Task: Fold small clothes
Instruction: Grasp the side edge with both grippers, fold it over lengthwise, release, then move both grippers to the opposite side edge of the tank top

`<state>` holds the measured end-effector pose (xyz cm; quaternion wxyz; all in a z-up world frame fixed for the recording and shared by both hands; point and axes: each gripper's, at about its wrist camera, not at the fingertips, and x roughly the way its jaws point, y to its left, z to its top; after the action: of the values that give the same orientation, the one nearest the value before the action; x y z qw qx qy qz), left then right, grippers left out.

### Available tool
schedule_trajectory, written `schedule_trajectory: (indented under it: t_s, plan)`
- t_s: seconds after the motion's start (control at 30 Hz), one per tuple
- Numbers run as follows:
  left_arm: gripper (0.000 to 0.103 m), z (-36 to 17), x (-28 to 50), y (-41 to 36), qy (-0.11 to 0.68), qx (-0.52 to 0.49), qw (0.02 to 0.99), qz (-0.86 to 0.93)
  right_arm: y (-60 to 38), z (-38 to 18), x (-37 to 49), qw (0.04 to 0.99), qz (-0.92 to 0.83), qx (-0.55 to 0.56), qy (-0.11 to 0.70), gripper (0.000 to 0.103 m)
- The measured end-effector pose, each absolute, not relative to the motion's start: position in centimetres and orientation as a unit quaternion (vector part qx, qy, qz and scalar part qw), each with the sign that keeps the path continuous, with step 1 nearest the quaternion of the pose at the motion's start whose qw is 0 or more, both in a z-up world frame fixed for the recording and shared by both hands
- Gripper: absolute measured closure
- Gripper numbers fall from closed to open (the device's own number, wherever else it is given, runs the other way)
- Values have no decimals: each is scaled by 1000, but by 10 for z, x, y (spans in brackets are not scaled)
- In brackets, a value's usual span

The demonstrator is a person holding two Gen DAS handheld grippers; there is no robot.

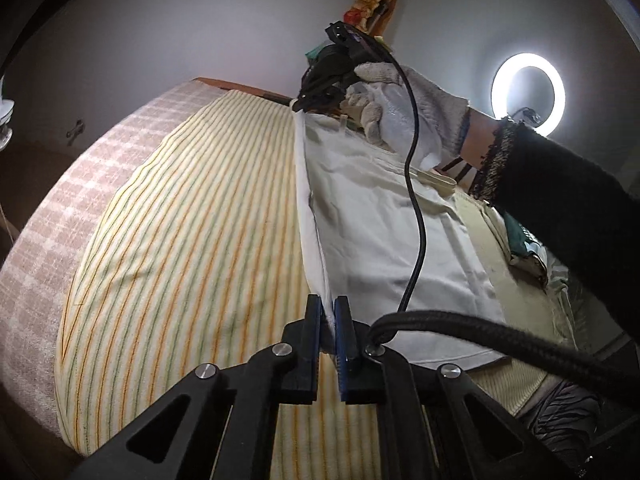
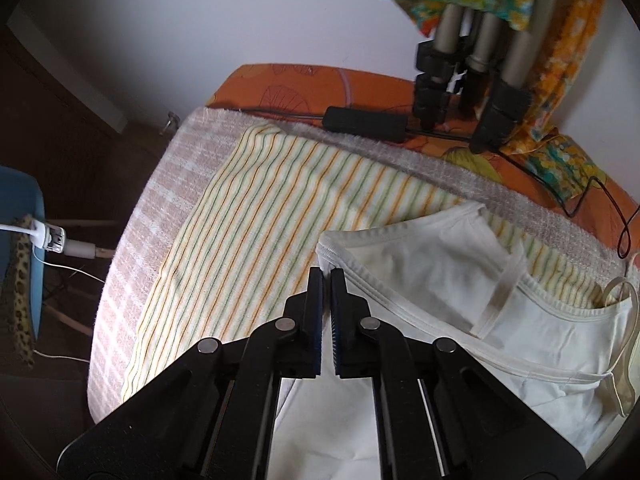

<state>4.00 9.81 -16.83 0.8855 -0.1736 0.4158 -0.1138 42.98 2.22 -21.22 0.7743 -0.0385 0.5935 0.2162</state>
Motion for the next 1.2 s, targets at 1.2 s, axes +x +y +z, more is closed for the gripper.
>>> schedule_trajectory:
  t_s: [1.2]
  plan:
    - [70,-146,33,-37,421,7,888,-183,-219,-107,354,834,213,68,504,66]
